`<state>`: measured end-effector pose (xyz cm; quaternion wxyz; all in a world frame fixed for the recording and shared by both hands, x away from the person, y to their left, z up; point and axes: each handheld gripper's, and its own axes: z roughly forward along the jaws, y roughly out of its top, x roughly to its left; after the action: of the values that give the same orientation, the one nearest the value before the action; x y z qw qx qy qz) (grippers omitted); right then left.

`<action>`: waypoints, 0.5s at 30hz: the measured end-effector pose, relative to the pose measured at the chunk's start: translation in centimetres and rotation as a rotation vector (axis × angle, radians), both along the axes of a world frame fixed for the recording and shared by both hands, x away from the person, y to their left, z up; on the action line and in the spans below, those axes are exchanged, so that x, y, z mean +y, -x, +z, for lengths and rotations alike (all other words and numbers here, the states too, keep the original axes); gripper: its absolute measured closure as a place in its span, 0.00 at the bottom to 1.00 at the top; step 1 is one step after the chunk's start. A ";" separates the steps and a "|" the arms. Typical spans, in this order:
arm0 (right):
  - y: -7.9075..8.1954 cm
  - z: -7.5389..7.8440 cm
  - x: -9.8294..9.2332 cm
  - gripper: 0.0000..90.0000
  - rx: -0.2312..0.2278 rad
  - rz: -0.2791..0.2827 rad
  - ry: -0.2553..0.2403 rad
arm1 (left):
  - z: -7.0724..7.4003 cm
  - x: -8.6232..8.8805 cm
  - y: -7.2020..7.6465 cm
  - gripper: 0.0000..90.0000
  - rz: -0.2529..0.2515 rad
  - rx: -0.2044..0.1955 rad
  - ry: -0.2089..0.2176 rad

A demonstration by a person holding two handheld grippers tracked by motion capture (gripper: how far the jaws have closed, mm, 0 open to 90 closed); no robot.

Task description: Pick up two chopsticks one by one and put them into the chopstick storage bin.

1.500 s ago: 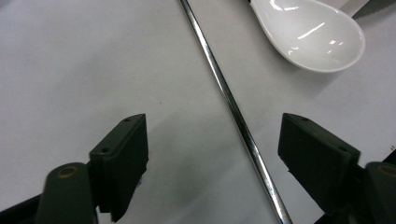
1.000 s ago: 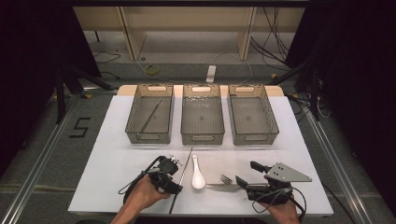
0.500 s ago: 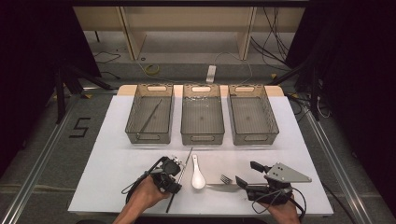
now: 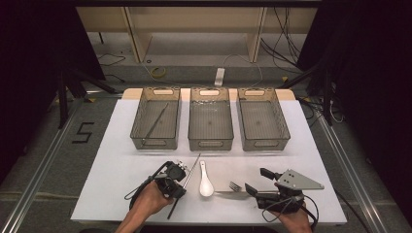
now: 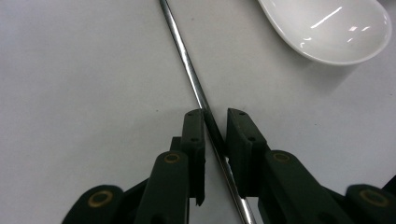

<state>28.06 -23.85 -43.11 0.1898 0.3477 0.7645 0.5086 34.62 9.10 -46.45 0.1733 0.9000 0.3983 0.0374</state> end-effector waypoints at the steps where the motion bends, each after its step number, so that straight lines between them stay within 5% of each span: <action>1: 0.0 0.0 0.0 0.30 0.001 0.000 0.000 | 0.0 0.0 0.0 0.86 -0.002 0.004 -0.004; 15: 0.0 0.0 0.0 0.30 0.003 0.002 0.005 | 0.1 0.9 -0.7 0.93 0.023 0.005 -0.053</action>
<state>28.04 -23.82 -43.12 0.1888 0.3473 0.7664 0.5063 35.28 10.04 -46.31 0.1482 0.8997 0.4079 0.0476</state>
